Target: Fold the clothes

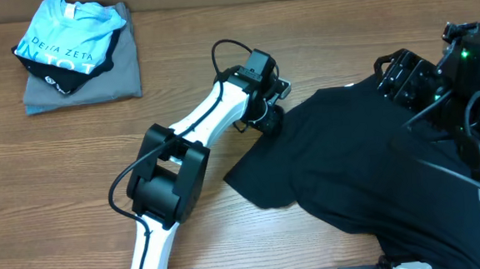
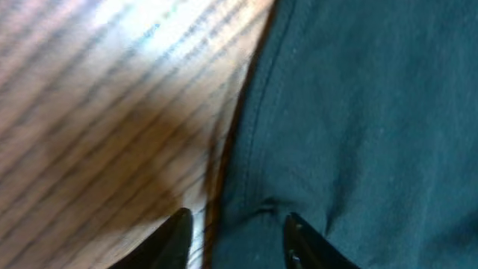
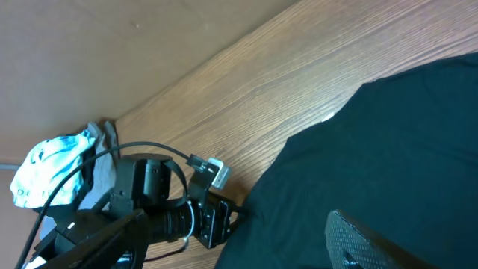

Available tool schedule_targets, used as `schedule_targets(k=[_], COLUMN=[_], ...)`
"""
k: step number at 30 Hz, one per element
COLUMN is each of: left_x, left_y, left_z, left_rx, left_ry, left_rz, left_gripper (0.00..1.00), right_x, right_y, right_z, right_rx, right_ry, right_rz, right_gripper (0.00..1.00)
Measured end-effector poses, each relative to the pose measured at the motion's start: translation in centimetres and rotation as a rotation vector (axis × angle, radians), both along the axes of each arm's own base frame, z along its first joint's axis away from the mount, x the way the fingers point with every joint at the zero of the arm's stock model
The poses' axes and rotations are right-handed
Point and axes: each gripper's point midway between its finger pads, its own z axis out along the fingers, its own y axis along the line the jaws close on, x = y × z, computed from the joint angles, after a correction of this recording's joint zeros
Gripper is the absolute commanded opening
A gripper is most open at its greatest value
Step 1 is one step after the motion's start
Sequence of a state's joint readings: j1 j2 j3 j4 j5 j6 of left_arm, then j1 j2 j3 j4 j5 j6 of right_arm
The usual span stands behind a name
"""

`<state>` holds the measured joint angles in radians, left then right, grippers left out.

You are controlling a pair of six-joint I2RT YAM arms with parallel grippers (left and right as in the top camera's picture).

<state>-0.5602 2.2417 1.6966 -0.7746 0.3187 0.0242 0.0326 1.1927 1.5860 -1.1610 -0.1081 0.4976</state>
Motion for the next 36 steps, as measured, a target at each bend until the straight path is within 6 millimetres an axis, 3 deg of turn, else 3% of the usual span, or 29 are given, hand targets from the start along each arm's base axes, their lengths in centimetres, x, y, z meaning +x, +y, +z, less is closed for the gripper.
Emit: schedule_targets(k=[2,4,10,14,18,25,27,29,31,32,33,36], left_x=[-0.6,-0.7,0.3,1.4,2.3,3.2,2.8,2.3,2.1,2.1,2.4,4.3], left_y=[0.0,0.1,1.7,4.4,10.4,28.0,32.0,35.3,36.3,36.2,35.9,33.6], left_z=[-0.6,-0.9,-1.4,-1.4,-1.5,-1.1,-1.1,-1.1,-0.8,-0.5,0.1,4.2], left_rx=[0.017,0.039,0.151,0.257,0.394,0.603,0.61,0.598,0.572,0.555,0.532,0.428], left_ry=[0.02,0.022,-0.019,-0.039,0.001,0.134,0.18,0.218,0.23,0.228,0.212,0.077], left_rz=[-0.004,0.002,0.095,0.217,0.372,0.741,0.828,0.899,0.912,0.906,0.891,0.807], left_gripper=[0.27,0.06,0.04,0.04,0.04,0.04,0.04,0.04,0.04,0.05,0.25,0.62], right_x=[0.1,0.0,0.0,-0.1,-0.3,-0.4,-0.4,-0.4,-0.3,-0.3,-0.3,-0.2], right_y=[0.0,0.0,0.0,0.0,0.0,0.0,0.0,-0.1,-0.2,-0.3,-0.3,-0.4], right_z=[0.0,-0.1,-0.1,-0.2,-0.5,-0.6,-0.6,-0.6,-0.6,-0.7,-0.7,-0.6], right_rx=[0.0,-0.001,-0.001,-0.001,-0.002,-0.016,-0.018,-0.024,-0.029,-0.031,-0.033,-0.037], right_ry=[0.002,0.003,0.005,0.011,0.023,0.029,0.028,0.027,0.028,0.029,0.029,0.025], right_rz=[0.0,-0.001,-0.001,0.0,0.0,0.012,0.013,0.01,0.007,0.005,0.004,0.0], right_gripper=[0.79,0.79,0.79,0.79,0.79,0.79,0.8,0.79,0.79,0.79,0.79,0.8])
